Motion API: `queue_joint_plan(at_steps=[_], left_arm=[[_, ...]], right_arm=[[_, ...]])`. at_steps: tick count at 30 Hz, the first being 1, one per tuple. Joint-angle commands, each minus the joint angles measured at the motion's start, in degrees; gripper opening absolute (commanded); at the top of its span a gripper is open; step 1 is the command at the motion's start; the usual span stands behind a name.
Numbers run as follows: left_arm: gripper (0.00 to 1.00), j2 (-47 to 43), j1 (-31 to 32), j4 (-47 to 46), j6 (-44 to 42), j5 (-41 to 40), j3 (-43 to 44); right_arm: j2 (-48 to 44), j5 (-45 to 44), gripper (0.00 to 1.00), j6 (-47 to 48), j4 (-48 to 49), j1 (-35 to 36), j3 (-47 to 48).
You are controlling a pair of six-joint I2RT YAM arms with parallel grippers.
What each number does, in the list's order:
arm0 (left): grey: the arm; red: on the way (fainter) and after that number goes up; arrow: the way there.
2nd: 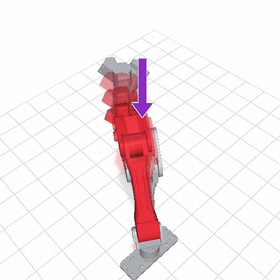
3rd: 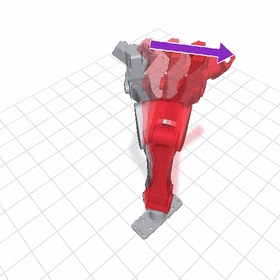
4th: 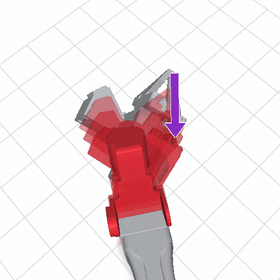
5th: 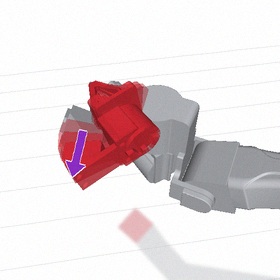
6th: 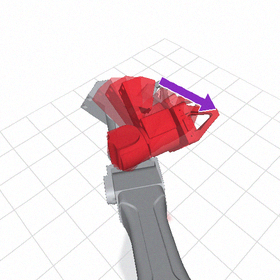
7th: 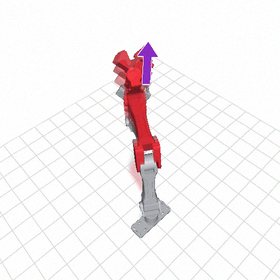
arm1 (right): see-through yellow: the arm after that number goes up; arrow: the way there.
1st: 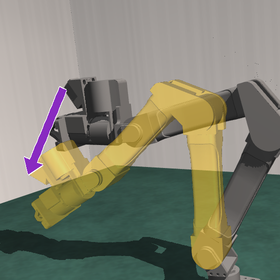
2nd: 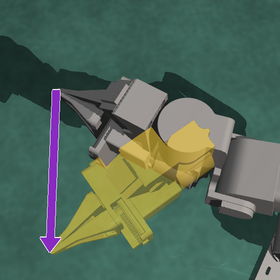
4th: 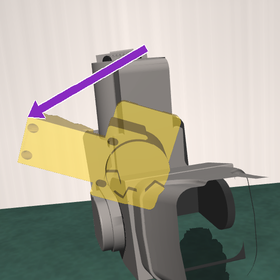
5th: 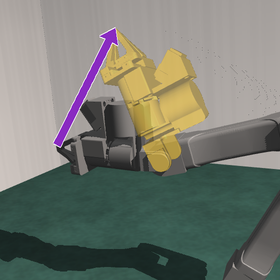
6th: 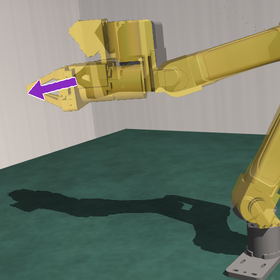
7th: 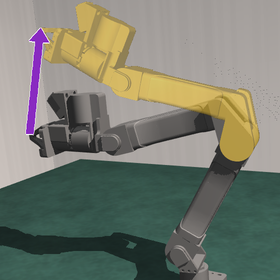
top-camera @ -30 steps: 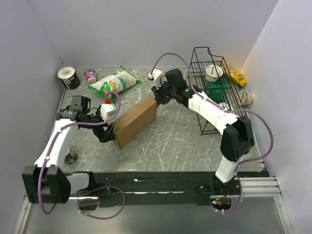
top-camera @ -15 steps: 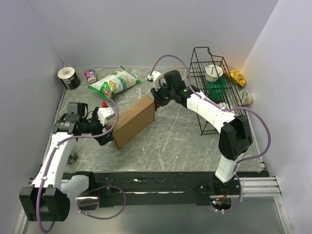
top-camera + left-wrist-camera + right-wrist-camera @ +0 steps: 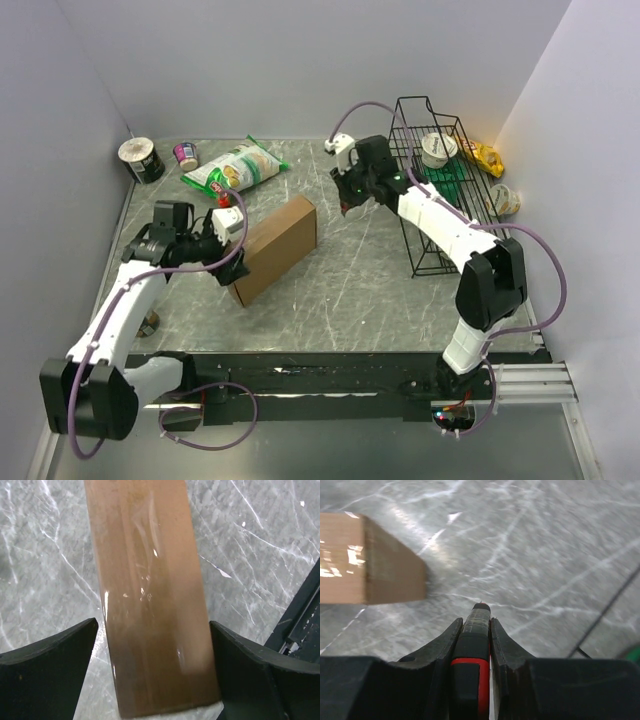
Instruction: Unpack the express box
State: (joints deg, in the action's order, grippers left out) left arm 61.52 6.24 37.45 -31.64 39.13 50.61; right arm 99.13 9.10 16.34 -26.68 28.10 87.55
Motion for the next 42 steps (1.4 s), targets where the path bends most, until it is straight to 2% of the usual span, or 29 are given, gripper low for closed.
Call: queue_joint_plan(at_steps=[1,3,7,11,17,30,42], left_arm=[[0.99,1.9,0.5,-4.1,1.1,0.6,3.5],[0.94,2.0,0.8,-1.3,-1.6,2.2,4.1],[0.91,1.7,1.2,0.9,-3.8,5.2,2.7],[0.88,0.5,1.8,-0.7,-1.1,4.0,1.3],[0.84,0.5,1.8,-1.2,-0.5,2.2,0.7],[0.80,0.9,1.8,-0.8,-1.0,1.8,-0.2],[0.79,0.6,1.8,-0.7,-1.0,1.1,-1.3]], right_arm=[[-6.4,-4.8,0.00,-1.9,0.1,-2.3,6.7],[-8.7,-4.3,0.00,-2.9,0.8,-2.7,7.9],[-11.4,-2.0,0.00,-6.4,2.4,-2.0,10.2],[-12.6,-4.3,0.00,-8.9,5.2,2.1,10.6],[-21.0,-6.1,0.00,-4.5,18.4,8.7,-3.5],[-17.6,-7.1,0.00,-6.8,17.1,11.0,-3.8],[-17.0,-7.3,0.00,-9.4,19.6,11.9,-5.6]])
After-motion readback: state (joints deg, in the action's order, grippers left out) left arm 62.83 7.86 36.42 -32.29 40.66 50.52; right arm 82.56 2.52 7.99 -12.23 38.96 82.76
